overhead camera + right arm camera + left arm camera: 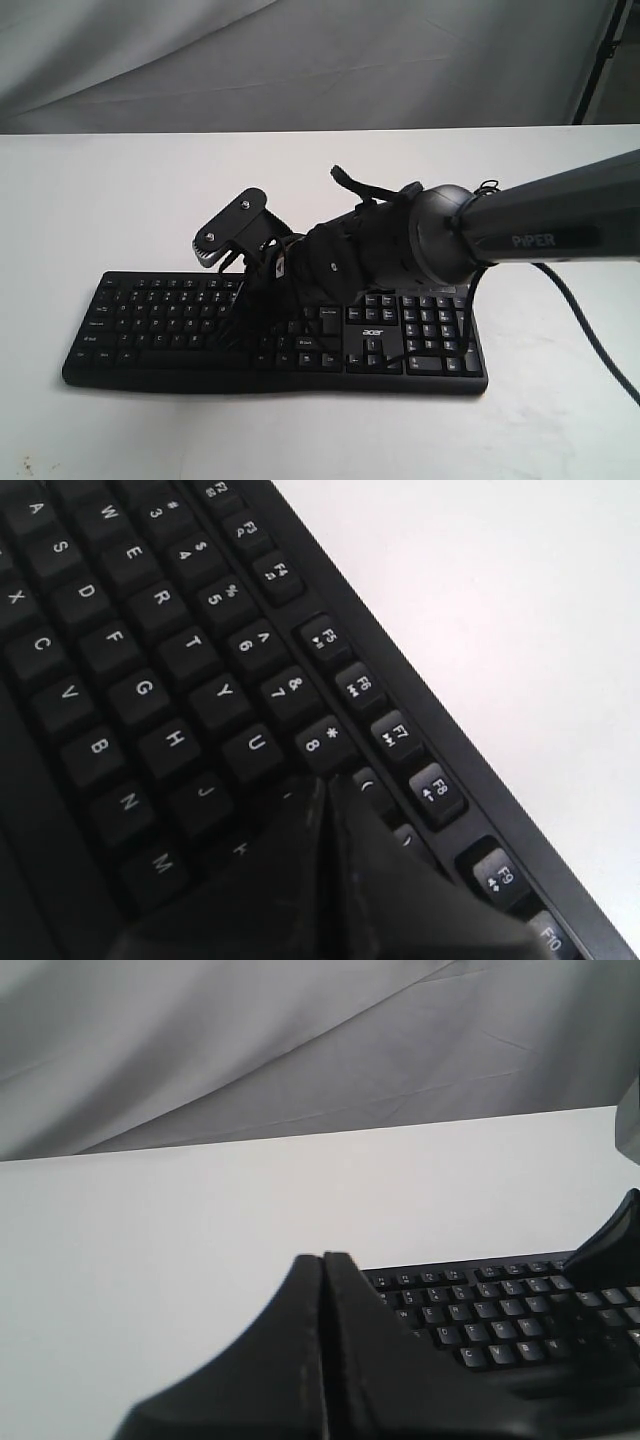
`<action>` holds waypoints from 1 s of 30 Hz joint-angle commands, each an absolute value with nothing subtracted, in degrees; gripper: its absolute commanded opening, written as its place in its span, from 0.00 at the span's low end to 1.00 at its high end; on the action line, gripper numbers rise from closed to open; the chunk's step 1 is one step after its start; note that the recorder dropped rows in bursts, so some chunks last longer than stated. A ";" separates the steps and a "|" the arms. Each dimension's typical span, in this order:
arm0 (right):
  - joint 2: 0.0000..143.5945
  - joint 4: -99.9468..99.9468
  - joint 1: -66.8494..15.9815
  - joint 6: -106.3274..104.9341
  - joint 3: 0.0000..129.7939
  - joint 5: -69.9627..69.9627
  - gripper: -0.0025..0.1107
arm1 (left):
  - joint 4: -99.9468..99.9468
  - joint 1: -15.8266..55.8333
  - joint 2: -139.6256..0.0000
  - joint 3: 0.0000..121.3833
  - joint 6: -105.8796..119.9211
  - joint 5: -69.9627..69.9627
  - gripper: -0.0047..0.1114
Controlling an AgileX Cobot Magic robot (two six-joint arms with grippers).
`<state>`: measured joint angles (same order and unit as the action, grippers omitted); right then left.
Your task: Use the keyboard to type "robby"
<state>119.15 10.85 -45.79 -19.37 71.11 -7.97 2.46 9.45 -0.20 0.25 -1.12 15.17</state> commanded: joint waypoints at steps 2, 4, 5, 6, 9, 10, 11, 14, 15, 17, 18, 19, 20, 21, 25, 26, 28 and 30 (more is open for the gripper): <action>118.86 10.68 -44.59 -19.38 71.13 -8.20 0.02 | 2.74 9.82 0.00 0.00 -1.28 14.86 0.04; 118.86 10.68 -44.49 -19.38 71.13 -8.20 0.02 | 2.74 9.82 0.00 0.00 -1.28 14.86 0.04; 118.86 10.54 -44.51 -19.38 71.13 -8.20 0.02 | 2.74 9.82 0.00 0.00 -1.28 14.86 0.04; 118.86 10.54 -44.51 -19.38 71.13 -8.20 0.02 | 2.74 9.82 0.00 0.00 -1.28 14.86 0.04; 119.08 10.56 -44.51 -19.38 71.13 -8.20 0.02 | 2.74 9.82 0.00 0.00 -1.28 14.86 0.04; 119.09 10.45 -44.51 -19.38 71.13 -8.20 0.02 | 2.74 9.82 0.00 0.00 -1.28 14.86 0.04; 119.19 10.47 -44.51 -19.38 71.13 -8.20 0.02 | 2.74 9.82 0.00 0.00 -1.28 14.86 0.04; 119.74 10.47 -44.51 -19.38 71.13 -8.20 0.02 | 2.74 9.82 0.00 0.00 -1.28 14.86 0.04; 119.74 10.47 -44.51 -19.38 71.13 -8.20 0.02 | 2.74 9.82 0.00 0.00 -1.28 14.86 0.04; 119.74 10.47 -44.51 -19.38 71.13 -8.20 0.02 | 2.74 9.82 0.00 0.00 -1.28 14.86 0.04; 119.74 10.47 -44.51 -19.38 71.13 -8.20 0.02 | 2.74 9.82 0.00 0.00 -1.28 14.86 0.04; 119.74 10.47 -44.51 -19.38 71.13 -8.20 0.02 | 2.74 9.82 0.00 0.00 -1.28 14.86 0.04; 119.74 10.47 -44.51 -19.38 71.13 -8.20 0.02 | 2.74 9.82 0.00 0.00 -1.28 14.86 0.04; 119.74 10.47 -44.51 -19.38 71.13 -8.20 0.02 | 2.74 9.82 0.00 0.00 -1.28 14.86 0.04; 119.75 10.47 -44.63 -19.38 71.13 -8.20 0.02 | 2.74 9.82 0.00 0.00 -1.28 14.86 0.04; 119.75 10.47 -44.63 -19.38 71.13 -8.20 0.02 | 2.74 9.82 0.00 0.00 -1.28 14.86 0.04; 119.87 10.47 -44.63 -19.38 71.13 -8.20 0.02 | 2.74 9.82 0.00 0.00 -1.28 14.86 0.04; 120.49 10.47 -44.63 -19.38 71.13 -8.20 0.02 | 2.74 9.82 0.00 0.00 -1.28 14.86 0.04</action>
<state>119.99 10.85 -44.67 -19.37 71.11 -8.20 2.46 9.45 -0.20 0.25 -1.12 15.17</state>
